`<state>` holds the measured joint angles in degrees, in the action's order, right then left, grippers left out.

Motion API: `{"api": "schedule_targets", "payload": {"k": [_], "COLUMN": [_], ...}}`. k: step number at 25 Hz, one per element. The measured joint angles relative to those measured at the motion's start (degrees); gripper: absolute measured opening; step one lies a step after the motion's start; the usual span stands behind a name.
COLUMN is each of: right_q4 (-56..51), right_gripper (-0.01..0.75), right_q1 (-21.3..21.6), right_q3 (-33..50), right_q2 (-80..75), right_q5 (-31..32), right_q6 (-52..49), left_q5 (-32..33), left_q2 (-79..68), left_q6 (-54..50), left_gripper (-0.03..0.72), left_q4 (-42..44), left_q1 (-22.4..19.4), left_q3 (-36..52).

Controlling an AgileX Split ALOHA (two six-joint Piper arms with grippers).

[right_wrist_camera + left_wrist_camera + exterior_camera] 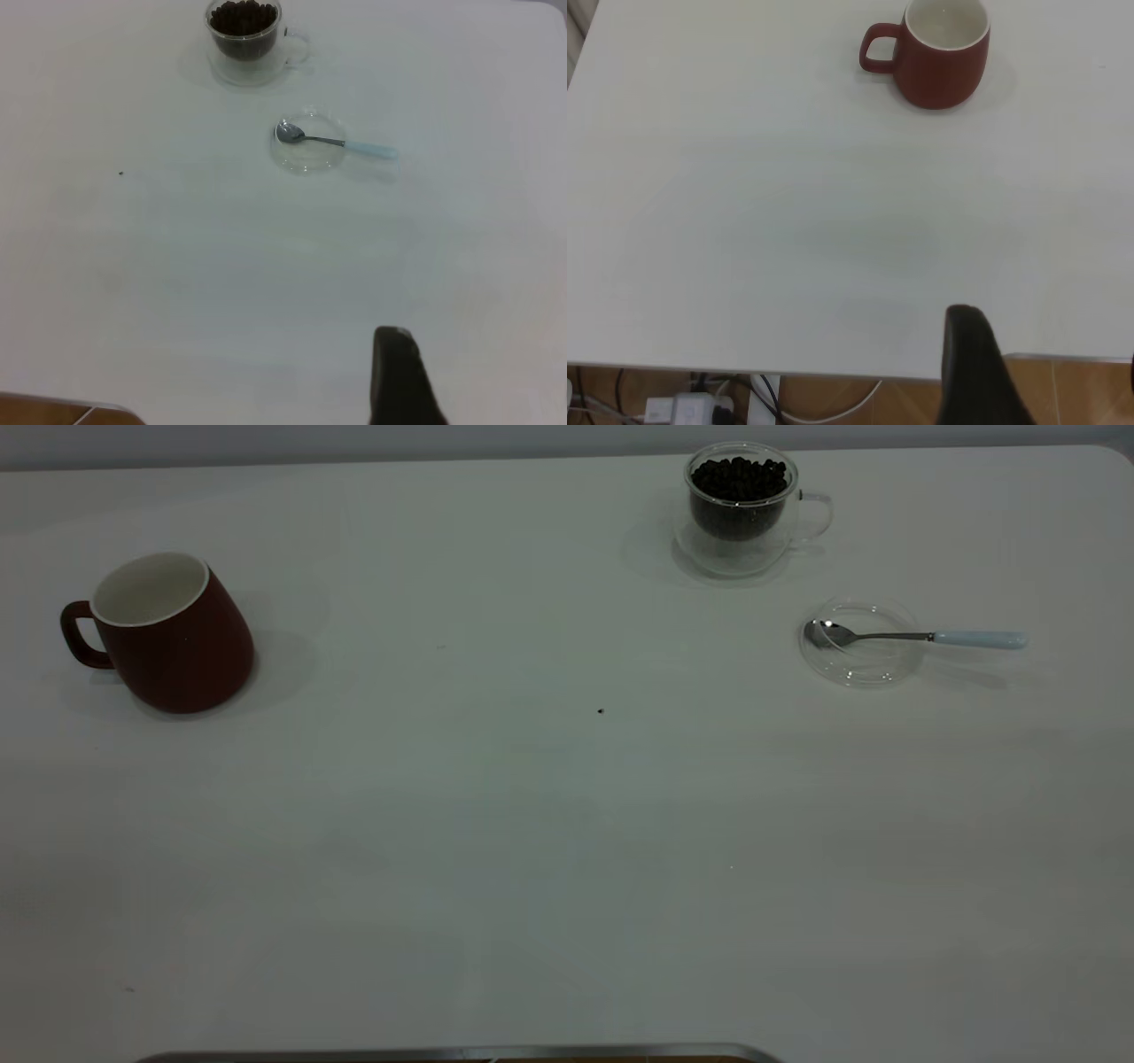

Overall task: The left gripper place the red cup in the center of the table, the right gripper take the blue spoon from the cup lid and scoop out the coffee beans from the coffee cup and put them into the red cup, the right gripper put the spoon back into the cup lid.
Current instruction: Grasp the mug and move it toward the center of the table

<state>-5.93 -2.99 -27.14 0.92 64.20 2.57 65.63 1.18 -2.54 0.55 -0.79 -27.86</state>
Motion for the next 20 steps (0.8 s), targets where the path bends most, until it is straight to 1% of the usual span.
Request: {"api": "schedule_targets", "payload": {"k": [7, 10, 14, 17, 20], "right_q4": [0.0, 0.0, 0.0, 0.0, 0.0], "right_gripper": [0.483, 0.483, 0.483, 0.483, 0.483], "right_q1": [0.0, 0.0, 0.0, 0.0, 0.0], "right_q3": [0.0, 0.0, 0.0, 0.0, 0.0], "right_q2": [0.0, 0.0, 0.0, 0.0, 0.0], "right_q5": [0.0, 0.0, 0.0, 0.0, 0.0], "right_q6": [0.0, 0.0, 0.0, 0.0, 0.0], "left_q5": [-0.2, -0.8, -3.4, -4.7, -8.7], "left_q2": [0.0, -2.5, -13.6, -24.9, -35.9], "left_q6": [0.0, 0.0, 0.5, 1.3, 3.6], "left_gripper": [0.482, 0.482, 0.482, 0.482, 0.482], "left_q4": [0.1, 0.5, 2.1, 2.5, 2.6], "left_q1": [0.0, 0.1, 0.4, 1.8, 3.3], "left_q3": [0.0, -0.4, -3.9, -7.4, -10.5]}}
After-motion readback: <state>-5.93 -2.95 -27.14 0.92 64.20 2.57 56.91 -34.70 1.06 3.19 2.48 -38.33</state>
